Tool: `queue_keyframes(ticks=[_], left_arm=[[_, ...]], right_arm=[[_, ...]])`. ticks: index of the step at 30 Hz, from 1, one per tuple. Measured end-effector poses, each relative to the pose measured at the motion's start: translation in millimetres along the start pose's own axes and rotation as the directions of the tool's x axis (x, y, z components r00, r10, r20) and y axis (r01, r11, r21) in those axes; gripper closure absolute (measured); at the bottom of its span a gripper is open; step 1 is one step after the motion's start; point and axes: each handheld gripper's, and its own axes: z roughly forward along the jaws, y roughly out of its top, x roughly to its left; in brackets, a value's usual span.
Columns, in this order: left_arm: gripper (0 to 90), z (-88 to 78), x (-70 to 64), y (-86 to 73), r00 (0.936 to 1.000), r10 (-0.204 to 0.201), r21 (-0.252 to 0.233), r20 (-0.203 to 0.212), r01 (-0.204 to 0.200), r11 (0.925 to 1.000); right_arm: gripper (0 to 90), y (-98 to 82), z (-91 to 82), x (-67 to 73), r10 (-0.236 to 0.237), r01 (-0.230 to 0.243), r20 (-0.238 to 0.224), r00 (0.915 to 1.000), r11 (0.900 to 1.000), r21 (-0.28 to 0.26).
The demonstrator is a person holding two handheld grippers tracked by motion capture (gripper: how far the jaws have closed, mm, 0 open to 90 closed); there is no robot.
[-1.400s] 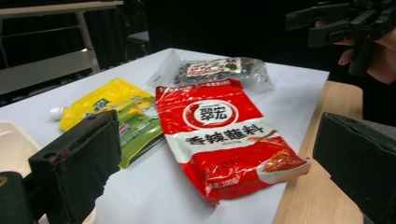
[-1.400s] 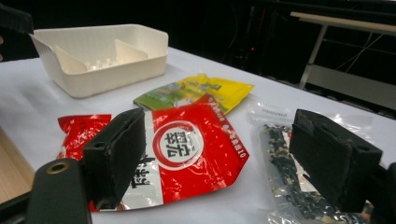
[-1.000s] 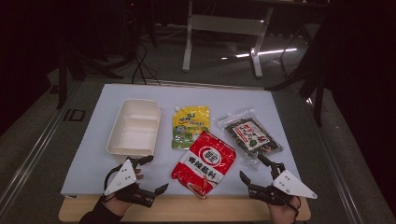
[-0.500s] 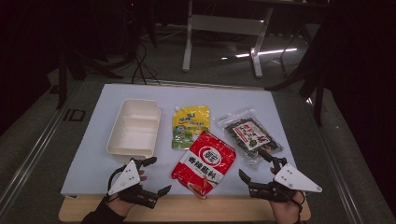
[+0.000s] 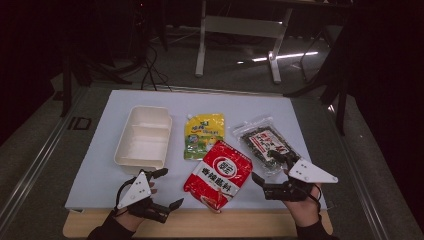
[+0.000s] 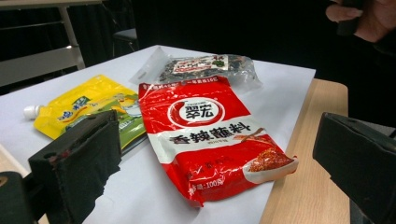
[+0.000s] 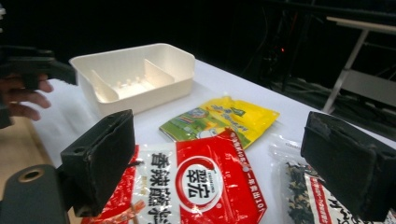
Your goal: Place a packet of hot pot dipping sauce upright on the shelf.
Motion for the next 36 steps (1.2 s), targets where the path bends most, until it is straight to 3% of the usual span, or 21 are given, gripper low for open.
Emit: queue_keyframes(ticks=[11, 17, 22, 27, 34, 36], left_arm=[[2.2, 2.2, -1.5, -1.2, 0.9999, 0.007, 0.014, 0.012, -0.007, 0.9999], [2.2, 3.0, -1.5, -1.6, 0.9999, 0.007, 0.019, 0.013, -0.007, 0.9998], [2.2, 3.8, -1.8, -2.0, 0.9998, 0.009, 0.025, 0.015, -0.009, 0.9997], [2.1, 4.2, -2.3, -2.2, 0.9998, 0.011, 0.027, 0.015, -0.011, 0.9996], [2.2, 5.2, -2.0, -2.8, 0.9998, 0.012, 0.035, 0.016, -0.013, 0.9993], [2.2, 5.5, -2.3, -2.9, 0.9998, 0.014, 0.038, 0.016, -0.015, 0.9992]], right_arm=[[14.9, 1.5, 35.0, -22.8, 0.049, -0.05, 0.012, 0.9987, 0.994, 0.1], [20.5, -7.4, 53.5, -31.9, 0.087, -0.086, 0.002, 0.9962, 0.983, 0.164], [23.3, -18.4, 67.2, -38.0, 0.113, -0.112, 0.009, 0.9935, 0.967, 0.227], [27.6, -32.6, 79.1, -45.6, 0.128, -0.132, 0.034, 0.9912, 0.945, 0.299], [28.1, -48.0, 89.7, -49.8, 0.179, -0.188, 0.06, 0.9821, 0.918, 0.35], [27.4, -50.4, 92.9, -49.8, 0.19, -0.199, 0.061, 0.9799, 0.906, 0.374]])
